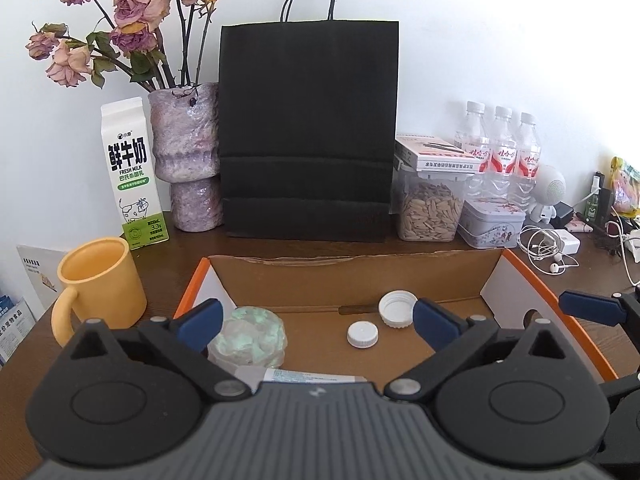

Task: Organize objects
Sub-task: 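Carry both caps over the cardboard box and open both tools to drop them, then move both tools back to the navy case and purple pouch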

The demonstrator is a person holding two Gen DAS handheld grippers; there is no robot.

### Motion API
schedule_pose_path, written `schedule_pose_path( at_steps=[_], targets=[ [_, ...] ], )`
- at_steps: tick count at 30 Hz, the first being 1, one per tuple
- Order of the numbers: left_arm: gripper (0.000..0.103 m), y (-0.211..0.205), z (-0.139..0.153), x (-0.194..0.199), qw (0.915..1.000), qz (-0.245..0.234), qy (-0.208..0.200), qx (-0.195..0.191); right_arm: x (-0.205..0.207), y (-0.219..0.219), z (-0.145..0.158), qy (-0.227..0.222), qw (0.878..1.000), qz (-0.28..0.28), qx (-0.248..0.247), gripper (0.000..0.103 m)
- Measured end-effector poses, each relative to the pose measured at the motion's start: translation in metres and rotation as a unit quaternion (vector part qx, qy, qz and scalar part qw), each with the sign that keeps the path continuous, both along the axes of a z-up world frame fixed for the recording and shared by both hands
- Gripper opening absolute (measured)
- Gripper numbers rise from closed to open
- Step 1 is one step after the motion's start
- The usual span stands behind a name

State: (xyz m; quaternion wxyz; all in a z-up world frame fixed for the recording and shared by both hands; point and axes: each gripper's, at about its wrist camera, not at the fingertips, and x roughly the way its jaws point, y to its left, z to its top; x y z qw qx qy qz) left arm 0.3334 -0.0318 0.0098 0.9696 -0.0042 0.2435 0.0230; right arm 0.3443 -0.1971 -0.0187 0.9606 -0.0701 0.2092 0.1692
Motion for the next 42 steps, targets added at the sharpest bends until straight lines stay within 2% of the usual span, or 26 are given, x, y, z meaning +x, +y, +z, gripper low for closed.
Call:
schedule_pose_path(
  at_steps=[9, 18, 24, 26, 42],
  targets=[
    [0.103, -0.001, 0.003, -0.007, 1.0000, 0.000, -0.004, -0.002, -0.003, 0.003, -0.001, 0.001, 1.000, 0.004, -0.007, 0.097],
    [0.103, 0.003, 0.007, -0.034, 0.9999, 0.006, -0.008, -0.005, -0.023, 0.009, 0.005, -0.014, 1.000, 0.005, -0.017, 0.097],
    [0.103, 0.004, 0.007, -0.060, 1.0000, 0.000, -0.002, -0.007, -0.048, 0.008, 0.008, -0.014, 1.000, 0.003, -0.020, 0.099],
    [0.103, 0.005, 0.005, -0.070, 0.9999, -0.001, 0.004, -0.010, -0.058, 0.007, 0.008, -0.013, 1.000, 0.004, -0.019, 0.102],
    [0.103, 0.008, -0.001, -0.142, 0.9990, 0.014, 0.042, -0.007, -0.135, -0.004, 0.011, 0.006, 1.000, 0.000, -0.010, 0.103]
  ],
)
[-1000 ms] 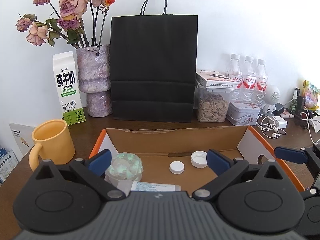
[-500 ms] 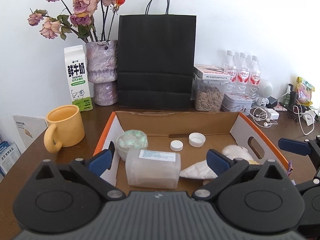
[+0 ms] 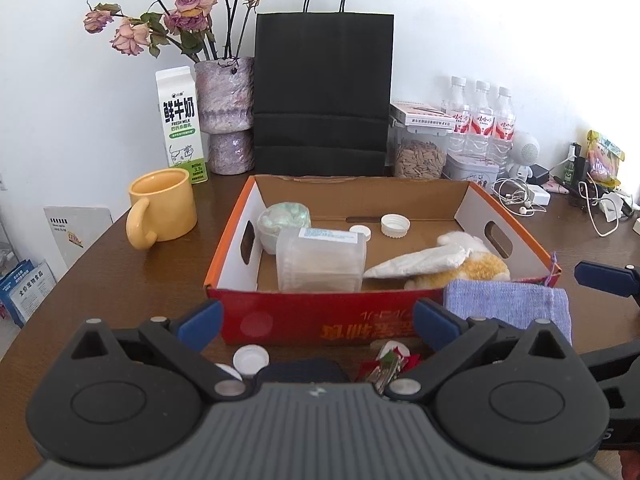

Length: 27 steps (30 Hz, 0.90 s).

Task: Organize objects
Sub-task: 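Move both tools back to the navy case and purple pouch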

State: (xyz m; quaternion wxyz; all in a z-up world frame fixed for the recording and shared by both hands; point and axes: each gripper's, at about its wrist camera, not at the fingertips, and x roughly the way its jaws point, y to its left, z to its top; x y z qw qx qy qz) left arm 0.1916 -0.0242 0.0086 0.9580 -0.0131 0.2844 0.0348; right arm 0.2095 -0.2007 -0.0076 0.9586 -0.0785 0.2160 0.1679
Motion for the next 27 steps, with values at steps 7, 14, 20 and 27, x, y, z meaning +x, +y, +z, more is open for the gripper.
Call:
schedule_pose_path(
  at_steps=[7, 14, 20, 27],
  targets=[
    [0.103, 0.005, -0.010, -0.026, 0.9997, 0.012, 0.023, -0.002, -0.027, -0.007, -0.004, 0.010, 1.000, -0.002, -0.001, 0.103],
    [0.103, 0.006, -0.026, -0.039, 0.9982, 0.020, 0.056, -0.007, -0.042, -0.014, -0.014, 0.024, 1.000, -0.003, 0.000, 0.103],
    [0.103, 0.004, -0.040, -0.038, 0.9965, 0.024, 0.079, -0.006, -0.048, -0.019, -0.020, 0.030, 1.000, -0.004, -0.001, 0.103],
    [0.103, 0.001, -0.046, -0.031, 0.9954, 0.025, 0.093, -0.002, -0.042, -0.024, -0.025, 0.035, 0.999, -0.011, 0.002, 0.103]
  ],
)
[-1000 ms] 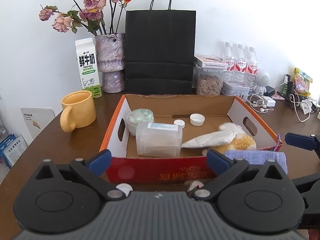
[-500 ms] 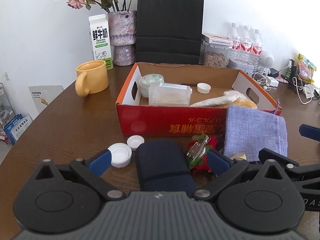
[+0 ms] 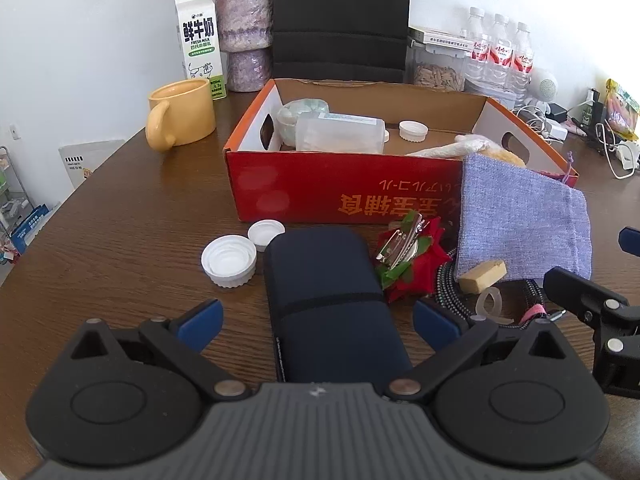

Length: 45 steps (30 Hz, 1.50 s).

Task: Organize objects
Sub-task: 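Move both tools back to the navy case and purple pouch, then grasp the navy glasses case with the left tool while the right tool grasps the purple pouch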

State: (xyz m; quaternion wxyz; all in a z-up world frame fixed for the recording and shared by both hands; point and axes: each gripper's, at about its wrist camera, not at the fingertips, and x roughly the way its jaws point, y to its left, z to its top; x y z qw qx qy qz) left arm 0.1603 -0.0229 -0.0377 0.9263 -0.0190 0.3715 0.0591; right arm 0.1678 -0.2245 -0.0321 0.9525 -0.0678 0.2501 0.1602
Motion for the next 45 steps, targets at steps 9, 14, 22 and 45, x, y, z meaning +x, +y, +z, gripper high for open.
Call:
schedule_pose_path(
  at_steps=[9, 14, 22, 45],
  targets=[
    [0.103, -0.001, -0.013, 0.012, 0.9998, 0.006, 0.021, 0.002, 0.019, -0.003, -0.011, 0.012, 1.000, -0.006, 0.000, 0.103],
    [0.103, 0.002, -0.021, 0.019, 0.9993, 0.012, 0.034, 0.000, 0.036, -0.005, -0.018, 0.023, 1.000, -0.015, -0.002, 0.103],
    [0.103, 0.004, -0.027, 0.021, 0.9992, 0.015, 0.036, -0.003, 0.053, -0.013, -0.034, 0.035, 0.999, -0.031, 0.020, 0.103],
    [0.103, 0.007, -0.030, 0.013, 0.9998, 0.009, 0.019, -0.003, 0.027, 0.008, -0.020, -0.032, 0.999, -0.012, 0.004, 0.097]
  ],
)
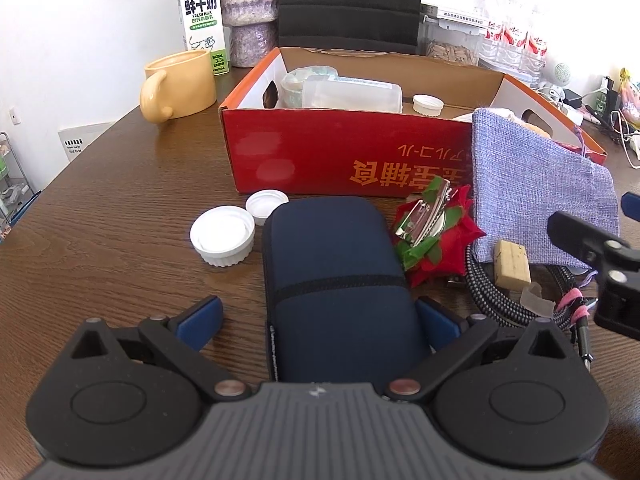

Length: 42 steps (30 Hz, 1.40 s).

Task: Organize objects
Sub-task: 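Grasp the navy glasses case with the left tool while the right tool grasps the purple pouch, then carry the glasses case and pouch into the cardboard box and release both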

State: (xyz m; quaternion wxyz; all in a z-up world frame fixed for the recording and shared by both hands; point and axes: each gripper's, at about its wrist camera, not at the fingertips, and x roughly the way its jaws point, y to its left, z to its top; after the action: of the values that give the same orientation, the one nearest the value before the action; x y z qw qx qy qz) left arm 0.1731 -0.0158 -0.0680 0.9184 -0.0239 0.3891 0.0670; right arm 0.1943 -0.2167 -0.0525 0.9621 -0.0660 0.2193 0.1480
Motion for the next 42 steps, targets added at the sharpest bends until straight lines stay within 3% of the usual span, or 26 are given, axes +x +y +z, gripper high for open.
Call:
schedule_pose_path(
  at_steps=[7, 9, 10, 14, 15, 19, 22, 26, 42],
  targets=[
    [0.103, 0.000, 0.000, 0.000, 1.0000, -0.002, -0.002, 0.000, 0.041, 0.001, -0.013, 0.078, 0.995, -0.039, 0.038, 0.103],
    [0.103, 0.000, 0.000, 0.000, 1.0000, -0.002, -0.003, 0.000, 0.045, 0.005, -0.019, 0.083, 0.996, -0.039, 0.024, 0.101],
    [0.103, 0.000, -0.001, -0.001, 1.0000, -0.002, -0.003, 0.000, 0.043, 0.009, -0.021, 0.079, 0.996, -0.035, 0.010, 0.095],
    [0.103, 0.000, -0.001, -0.001, 1.0000, -0.002, -0.004, 0.000, 0.030, 0.016, -0.023, 0.058, 0.998, -0.015, -0.007, 0.056],
    [0.103, 0.000, -0.001, -0.001, 1.0000, -0.003, -0.005, 0.000, 0.026, 0.017, -0.021, 0.048, 0.999, -0.015, -0.015, 0.050],
    [0.098, 0.000, 0.000, -0.003, 1.0000, -0.007, -0.004, 0.000, 0.014, 0.014, -0.015, 0.030, 1.000, 0.001, 0.006, 0.015],
    [0.077, -0.004, 0.005, -0.008, 0.9997, -0.021, -0.009, -0.001, 0.004, 0.009, -0.008, 0.012, 1.000, 0.001, 0.021, 0.012],
    [0.069, -0.005, 0.010, -0.015, 0.9996, -0.024, -0.013, -0.008, -0.006, 0.001, 0.003, -0.002, 0.999, 0.004, 0.050, 0.009],
    [0.065, 0.001, 0.051, -0.056, 0.9962, -0.036, -0.079, 0.000, -0.047, 0.000, 0.040, -0.029, 0.995, 0.028, 0.088, 0.009]
  ],
)
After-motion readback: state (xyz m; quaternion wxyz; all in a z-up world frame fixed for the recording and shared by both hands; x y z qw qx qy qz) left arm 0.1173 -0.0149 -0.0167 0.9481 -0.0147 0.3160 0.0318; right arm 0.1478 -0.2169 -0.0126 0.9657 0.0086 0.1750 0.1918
